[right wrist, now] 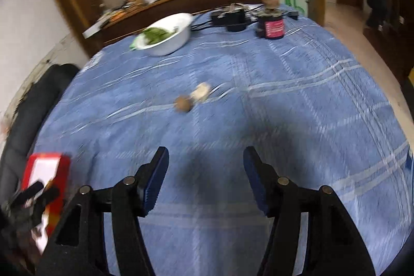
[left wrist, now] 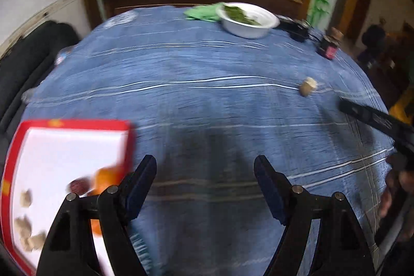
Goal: Organize fruits
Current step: 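Move both tools back toward the remaining foods on the cloth, then grasp a brown ball with the left tool while the right tool grasps a beige cracker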
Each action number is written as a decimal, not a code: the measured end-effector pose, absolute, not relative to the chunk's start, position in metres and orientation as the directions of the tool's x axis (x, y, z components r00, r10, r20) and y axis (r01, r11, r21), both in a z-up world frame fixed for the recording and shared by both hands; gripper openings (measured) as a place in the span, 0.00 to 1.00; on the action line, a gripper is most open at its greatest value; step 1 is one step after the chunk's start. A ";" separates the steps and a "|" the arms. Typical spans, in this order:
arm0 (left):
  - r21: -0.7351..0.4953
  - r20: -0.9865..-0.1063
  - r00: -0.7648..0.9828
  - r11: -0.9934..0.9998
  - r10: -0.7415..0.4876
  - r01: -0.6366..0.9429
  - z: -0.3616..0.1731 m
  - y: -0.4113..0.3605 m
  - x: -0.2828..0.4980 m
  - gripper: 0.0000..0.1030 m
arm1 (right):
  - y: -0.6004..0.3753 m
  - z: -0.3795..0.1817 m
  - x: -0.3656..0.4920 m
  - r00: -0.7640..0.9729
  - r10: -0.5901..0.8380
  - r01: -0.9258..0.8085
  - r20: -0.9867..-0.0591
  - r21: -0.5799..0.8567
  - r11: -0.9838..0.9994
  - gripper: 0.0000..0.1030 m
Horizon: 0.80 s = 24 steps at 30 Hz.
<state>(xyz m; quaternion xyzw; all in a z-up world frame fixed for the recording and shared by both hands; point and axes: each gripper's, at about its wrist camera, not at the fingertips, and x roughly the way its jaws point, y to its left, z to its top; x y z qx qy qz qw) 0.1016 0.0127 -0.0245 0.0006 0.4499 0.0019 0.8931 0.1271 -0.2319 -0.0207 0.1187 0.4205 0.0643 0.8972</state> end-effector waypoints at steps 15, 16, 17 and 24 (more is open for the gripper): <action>-0.002 -0.800 0.600 1.000 -0.010 0.014 -0.039 -0.006 0.140 0.75 | -0.209 -0.051 0.250 0.530 0.225 -0.001 -0.817 0.265 0.964 0.27; -0.012 -0.801 0.598 1.000 -0.020 0.018 -0.039 -0.007 0.142 0.75 | -0.208 -0.051 0.253 0.523 0.221 0.008 -0.823 0.264 0.964 0.26; -0.019 -0.800 0.599 0.999 -0.030 0.026 -0.039 -0.009 0.143 0.75 | -0.205 -0.051 0.253 0.516 0.209 0.010 -0.831 0.250 0.968 0.26; -0.031 -0.793 0.605 0.996 -0.073 0.079 -0.041 -0.042 0.164 0.75 | -0.223 -0.045 0.239 0.520 0.249 0.014 -0.817 0.299 0.954 0.26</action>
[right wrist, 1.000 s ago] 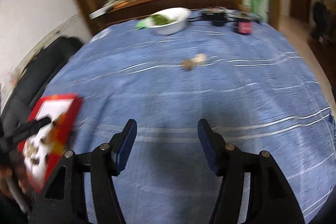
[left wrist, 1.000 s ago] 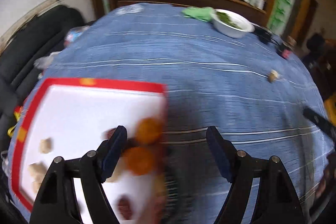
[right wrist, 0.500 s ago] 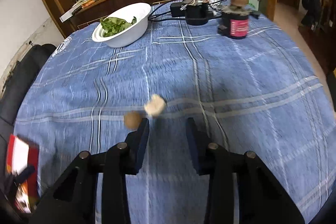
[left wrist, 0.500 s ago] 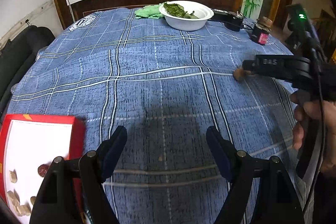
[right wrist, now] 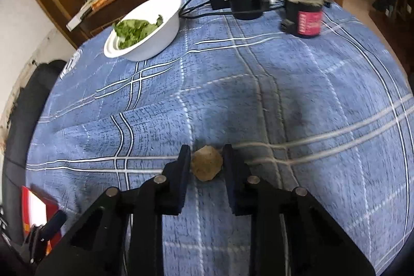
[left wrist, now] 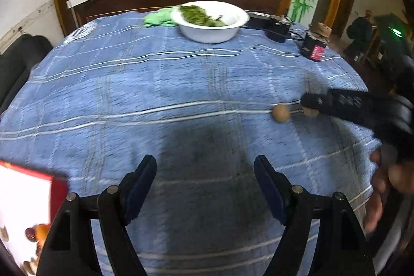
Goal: Organize fruits
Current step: 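Grasp a brown ball with the left tool while the right tool grasps a beige cracker, then carry the brown ball and beige cracker over the white tray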
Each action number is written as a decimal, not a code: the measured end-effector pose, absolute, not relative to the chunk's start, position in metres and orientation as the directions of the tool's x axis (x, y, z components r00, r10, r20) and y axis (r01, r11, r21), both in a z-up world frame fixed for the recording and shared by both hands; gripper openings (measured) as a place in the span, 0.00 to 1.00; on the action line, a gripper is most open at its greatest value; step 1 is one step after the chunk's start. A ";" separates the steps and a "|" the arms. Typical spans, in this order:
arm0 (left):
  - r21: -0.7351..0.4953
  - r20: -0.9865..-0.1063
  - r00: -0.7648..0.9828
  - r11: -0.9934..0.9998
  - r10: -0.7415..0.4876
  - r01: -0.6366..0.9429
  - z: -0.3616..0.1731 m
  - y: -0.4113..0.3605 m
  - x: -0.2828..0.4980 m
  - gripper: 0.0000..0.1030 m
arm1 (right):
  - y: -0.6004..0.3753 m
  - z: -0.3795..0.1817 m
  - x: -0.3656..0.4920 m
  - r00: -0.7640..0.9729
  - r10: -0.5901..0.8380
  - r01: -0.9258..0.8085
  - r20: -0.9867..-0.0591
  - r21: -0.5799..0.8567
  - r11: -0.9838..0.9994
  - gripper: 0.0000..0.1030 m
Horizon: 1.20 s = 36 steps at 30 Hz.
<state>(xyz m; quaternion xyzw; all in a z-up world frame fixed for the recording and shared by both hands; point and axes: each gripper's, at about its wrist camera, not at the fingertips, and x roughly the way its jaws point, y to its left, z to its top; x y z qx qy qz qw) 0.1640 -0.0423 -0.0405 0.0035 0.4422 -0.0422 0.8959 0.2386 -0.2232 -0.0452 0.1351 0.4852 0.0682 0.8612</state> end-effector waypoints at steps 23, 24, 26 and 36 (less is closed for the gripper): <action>0.011 -0.785 0.616 0.992 -0.068 0.123 -0.046 -0.106 0.178 0.21 | -0.281 -0.016 0.150 0.635 0.211 0.041 -0.743 0.305 0.951 0.26; 0.009 -0.783 0.619 0.994 -0.058 0.105 -0.043 -0.099 0.171 0.21 | -0.277 -0.015 0.146 0.638 0.203 0.035 -0.743 0.291 0.956 0.26; 0.001 -0.778 0.626 0.996 -0.054 0.088 -0.037 -0.088 0.158 0.21 | -0.267 -0.012 0.138 0.645 0.179 0.022 -0.743 0.252 0.967 0.26; -0.022 -0.753 0.658 0.999 -0.033 0.025 -0.017 -0.041 0.101 0.21 | -0.221 0.017 0.096 0.697 0.119 -0.042 -0.707 0.125 0.991 0.26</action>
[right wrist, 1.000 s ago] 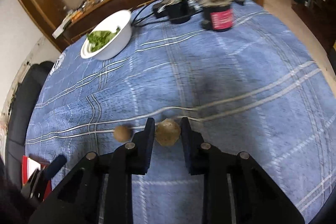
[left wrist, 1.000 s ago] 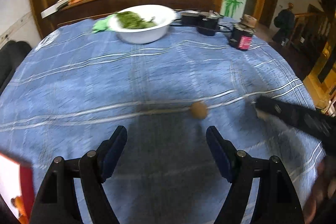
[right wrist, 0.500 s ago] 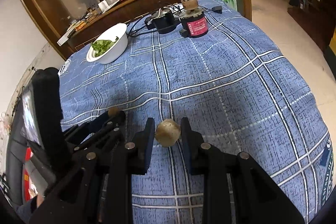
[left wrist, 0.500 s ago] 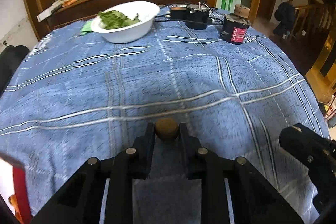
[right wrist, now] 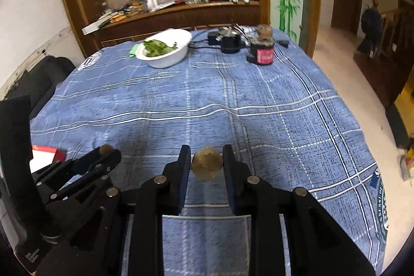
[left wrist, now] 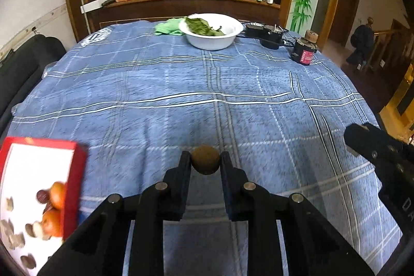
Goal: Organize fruits
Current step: 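Carry the brown ball and beige cracker over the white tray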
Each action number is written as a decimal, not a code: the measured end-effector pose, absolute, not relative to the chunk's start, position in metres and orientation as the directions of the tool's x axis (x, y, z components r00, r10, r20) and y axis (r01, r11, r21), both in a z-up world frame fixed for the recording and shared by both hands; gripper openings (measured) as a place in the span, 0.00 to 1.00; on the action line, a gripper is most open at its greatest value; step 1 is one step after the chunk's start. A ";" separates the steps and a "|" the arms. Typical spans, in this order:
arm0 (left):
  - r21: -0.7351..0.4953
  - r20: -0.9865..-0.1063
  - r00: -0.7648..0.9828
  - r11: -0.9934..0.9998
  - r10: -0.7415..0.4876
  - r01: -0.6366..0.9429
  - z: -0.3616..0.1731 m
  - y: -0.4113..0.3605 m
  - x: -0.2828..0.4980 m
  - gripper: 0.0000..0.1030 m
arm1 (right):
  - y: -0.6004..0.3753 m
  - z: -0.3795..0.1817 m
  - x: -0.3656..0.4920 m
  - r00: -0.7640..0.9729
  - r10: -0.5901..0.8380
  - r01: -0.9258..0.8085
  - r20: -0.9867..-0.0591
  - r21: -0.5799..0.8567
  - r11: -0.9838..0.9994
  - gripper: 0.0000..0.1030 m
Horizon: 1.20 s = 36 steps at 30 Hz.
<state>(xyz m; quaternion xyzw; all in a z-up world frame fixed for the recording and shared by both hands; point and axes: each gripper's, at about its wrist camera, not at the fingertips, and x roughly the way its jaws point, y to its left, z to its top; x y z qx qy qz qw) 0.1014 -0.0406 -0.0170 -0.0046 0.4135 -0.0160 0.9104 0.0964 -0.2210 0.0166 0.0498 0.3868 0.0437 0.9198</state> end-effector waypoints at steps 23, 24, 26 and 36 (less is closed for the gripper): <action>-0.068 -0.681 0.728 0.985 0.072 -0.160 0.021 0.075 0.009 0.21 | -0.086 0.058 0.034 0.746 0.174 -0.269 -0.643 -0.052 0.962 0.26; -0.068 -0.678 0.731 0.983 0.081 -0.171 0.022 0.081 0.006 0.21 | -0.080 0.058 0.033 0.743 0.183 -0.280 -0.643 -0.051 0.959 0.26; -0.064 -0.675 0.731 0.979 0.101 -0.195 0.023 0.090 0.000 0.21 | -0.071 0.056 0.031 0.738 0.201 -0.300 -0.645 -0.046 0.953 0.26; -0.053 -0.686 0.695 0.937 0.217 -0.344 0.014 0.152 -0.026 0.21 | -0.024 0.044 0.020 0.690 0.299 -0.411 -0.659 -0.017 0.912 0.26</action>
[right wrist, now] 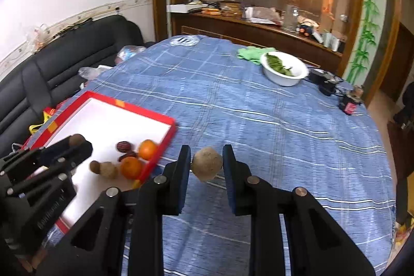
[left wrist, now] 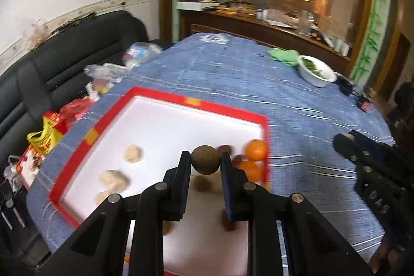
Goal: Organize fruits
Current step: 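Carry the brown ball and beige cracker over the white tray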
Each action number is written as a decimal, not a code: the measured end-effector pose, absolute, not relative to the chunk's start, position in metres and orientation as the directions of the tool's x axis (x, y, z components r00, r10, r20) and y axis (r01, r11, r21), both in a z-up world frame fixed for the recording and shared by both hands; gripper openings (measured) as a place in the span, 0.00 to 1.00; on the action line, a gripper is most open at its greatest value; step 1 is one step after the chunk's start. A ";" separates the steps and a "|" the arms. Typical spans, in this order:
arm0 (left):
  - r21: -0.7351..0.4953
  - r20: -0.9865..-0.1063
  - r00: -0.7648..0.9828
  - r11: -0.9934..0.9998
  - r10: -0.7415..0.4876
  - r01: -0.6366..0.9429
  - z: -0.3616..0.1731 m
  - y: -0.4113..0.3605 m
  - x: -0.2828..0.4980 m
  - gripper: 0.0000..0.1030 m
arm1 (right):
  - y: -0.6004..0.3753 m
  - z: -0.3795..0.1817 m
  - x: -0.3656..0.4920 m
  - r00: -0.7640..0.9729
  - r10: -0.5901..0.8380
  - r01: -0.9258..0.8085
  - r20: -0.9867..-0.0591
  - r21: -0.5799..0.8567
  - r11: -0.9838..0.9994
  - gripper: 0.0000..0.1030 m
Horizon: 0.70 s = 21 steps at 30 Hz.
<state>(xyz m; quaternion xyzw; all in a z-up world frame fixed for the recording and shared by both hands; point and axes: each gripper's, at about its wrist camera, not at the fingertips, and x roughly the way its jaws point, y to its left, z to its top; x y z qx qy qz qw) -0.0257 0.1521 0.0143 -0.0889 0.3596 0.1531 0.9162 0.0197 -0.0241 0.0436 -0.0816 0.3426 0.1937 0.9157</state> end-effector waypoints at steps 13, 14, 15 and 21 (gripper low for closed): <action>-0.020 -0.711 0.635 0.894 0.303 -0.448 0.003 0.199 -0.039 0.21 | 0.035 0.033 0.014 0.604 0.440 -0.540 -0.664 0.065 0.839 0.26; -0.018 -0.712 0.632 0.892 0.305 -0.451 0.002 0.201 -0.038 0.21 | 0.040 0.031 0.014 0.596 0.449 -0.549 -0.666 0.070 0.833 0.26; -0.019 -0.713 0.631 0.891 0.306 -0.454 0.002 0.203 -0.039 0.21 | 0.044 0.030 0.013 0.589 0.456 -0.556 -0.668 0.075 0.828 0.26; -0.003 -0.722 0.613 0.885 0.320 -0.465 -0.002 0.211 -0.034 0.21 | 0.060 0.021 0.008 0.556 0.477 -0.583 -0.680 0.090 0.807 0.26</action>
